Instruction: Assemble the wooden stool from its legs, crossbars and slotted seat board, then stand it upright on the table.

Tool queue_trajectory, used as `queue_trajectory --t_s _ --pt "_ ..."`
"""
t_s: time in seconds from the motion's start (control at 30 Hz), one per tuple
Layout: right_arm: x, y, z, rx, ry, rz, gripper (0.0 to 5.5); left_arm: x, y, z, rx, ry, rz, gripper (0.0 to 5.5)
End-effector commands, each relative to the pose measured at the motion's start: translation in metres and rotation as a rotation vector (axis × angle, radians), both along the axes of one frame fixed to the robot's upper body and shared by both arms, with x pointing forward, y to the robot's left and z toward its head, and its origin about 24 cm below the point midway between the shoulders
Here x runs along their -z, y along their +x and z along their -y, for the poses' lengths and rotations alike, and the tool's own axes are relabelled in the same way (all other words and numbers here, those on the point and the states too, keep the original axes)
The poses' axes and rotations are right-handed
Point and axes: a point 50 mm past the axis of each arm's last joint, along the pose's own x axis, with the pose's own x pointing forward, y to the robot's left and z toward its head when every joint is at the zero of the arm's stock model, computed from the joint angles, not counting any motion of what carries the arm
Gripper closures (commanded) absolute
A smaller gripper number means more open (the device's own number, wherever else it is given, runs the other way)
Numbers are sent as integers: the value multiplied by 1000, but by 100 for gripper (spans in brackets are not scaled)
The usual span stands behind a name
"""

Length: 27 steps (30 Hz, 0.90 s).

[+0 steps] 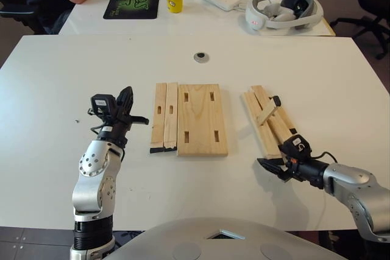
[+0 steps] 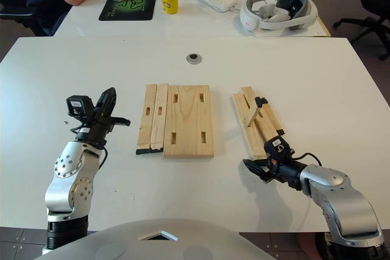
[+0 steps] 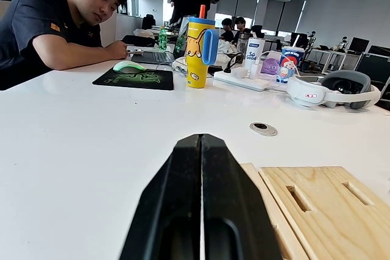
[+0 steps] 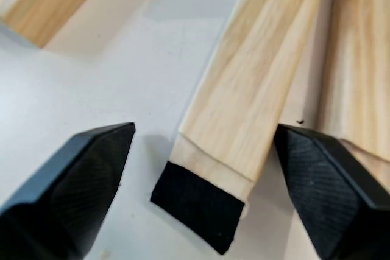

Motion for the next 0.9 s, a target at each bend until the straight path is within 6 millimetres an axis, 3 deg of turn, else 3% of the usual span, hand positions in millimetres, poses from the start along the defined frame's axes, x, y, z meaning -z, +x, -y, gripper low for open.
queue_trajectory --t_s 0.03,0.47,0.77,0.9 --pt "4 10 -6 7 -12 25 154 -1 1 2 3 6 3 550" --pt "4 32 -9 45 -51 157 344 -2 3 3 4 1 10 550" --pt "-45 74 -29 152 164 466 344 -5 6 3 13 1 21 550" --pt "-49 76 -36 152 200 483 344 -7 9 3 22 2 26 550"
